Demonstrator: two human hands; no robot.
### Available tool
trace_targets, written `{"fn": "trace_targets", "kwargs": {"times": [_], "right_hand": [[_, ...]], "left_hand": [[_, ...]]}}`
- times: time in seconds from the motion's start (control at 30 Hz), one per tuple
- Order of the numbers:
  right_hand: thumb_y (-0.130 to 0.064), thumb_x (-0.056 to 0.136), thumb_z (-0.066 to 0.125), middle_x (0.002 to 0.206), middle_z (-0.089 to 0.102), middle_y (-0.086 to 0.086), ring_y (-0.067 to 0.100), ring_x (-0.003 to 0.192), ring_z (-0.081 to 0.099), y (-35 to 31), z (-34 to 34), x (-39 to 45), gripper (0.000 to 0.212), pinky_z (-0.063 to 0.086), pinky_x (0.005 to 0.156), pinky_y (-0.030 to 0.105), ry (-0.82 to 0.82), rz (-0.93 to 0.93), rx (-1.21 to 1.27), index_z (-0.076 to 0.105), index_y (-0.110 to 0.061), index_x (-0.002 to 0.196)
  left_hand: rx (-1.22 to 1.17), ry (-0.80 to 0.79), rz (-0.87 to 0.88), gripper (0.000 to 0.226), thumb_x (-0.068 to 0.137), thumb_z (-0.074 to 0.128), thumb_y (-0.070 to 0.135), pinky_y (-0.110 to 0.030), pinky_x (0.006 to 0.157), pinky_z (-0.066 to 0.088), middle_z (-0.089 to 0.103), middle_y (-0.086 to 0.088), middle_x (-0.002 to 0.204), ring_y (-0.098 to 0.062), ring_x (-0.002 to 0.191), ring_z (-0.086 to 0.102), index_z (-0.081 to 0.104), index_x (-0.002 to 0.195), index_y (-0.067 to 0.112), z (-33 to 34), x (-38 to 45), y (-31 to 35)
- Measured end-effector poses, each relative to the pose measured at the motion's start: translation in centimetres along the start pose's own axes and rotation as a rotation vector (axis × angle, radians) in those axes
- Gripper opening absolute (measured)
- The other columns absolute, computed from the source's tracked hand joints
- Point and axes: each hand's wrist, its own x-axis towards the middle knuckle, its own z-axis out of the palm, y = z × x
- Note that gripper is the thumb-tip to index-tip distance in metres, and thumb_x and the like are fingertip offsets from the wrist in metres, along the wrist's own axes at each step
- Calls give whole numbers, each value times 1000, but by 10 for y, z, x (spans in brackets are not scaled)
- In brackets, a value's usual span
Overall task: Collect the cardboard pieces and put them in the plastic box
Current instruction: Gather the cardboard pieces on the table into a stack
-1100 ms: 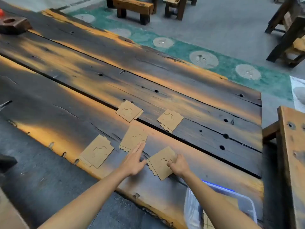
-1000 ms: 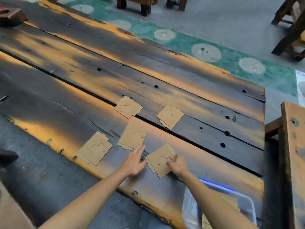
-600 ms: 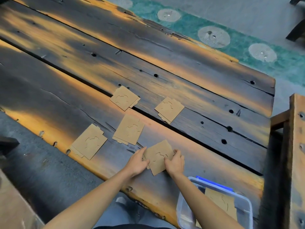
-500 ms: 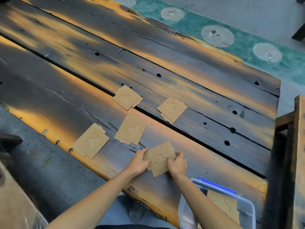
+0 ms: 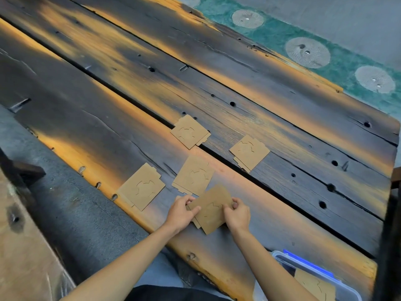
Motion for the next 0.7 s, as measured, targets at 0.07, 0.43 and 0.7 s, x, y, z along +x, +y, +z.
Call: {"fn": "trace_targets", "kwargs": {"times": [0.07, 0.43, 0.7], "right_hand": [[-33, 84, 62, 122, 62, 3, 27, 115, 60, -19, 12, -6, 45, 52, 99, 43, -14, -25, 2, 61, -25, 128], [-7, 93, 64, 110, 64, 4, 20, 106, 63, -86, 107, -24, 30, 46, 92, 24, -173, -89, -18, 65, -11, 123], [-15, 96, 65, 102, 67, 2, 17, 94, 66, -116, 173, -34, 23, 47, 85, 25, -153, -64, 39, 72, -11, 117]], "left_hand": [[18, 41, 31, 23, 88, 72, 34, -24, 82, 40, 50, 3, 100, -10, 92, 53, 67, 106, 21, -21, 4, -3], [151, 144, 24, 50, 88, 72, 39, -28, 94, 44, 54, -4, 121, -17, 112, 57, 60, 132, 16, -143, 21, -50], [319, 150, -22, 73, 92, 65, 41, -39, 114, 37, 35, -6, 141, -25, 135, 40, 35, 153, 16, -184, 38, -85]]}}
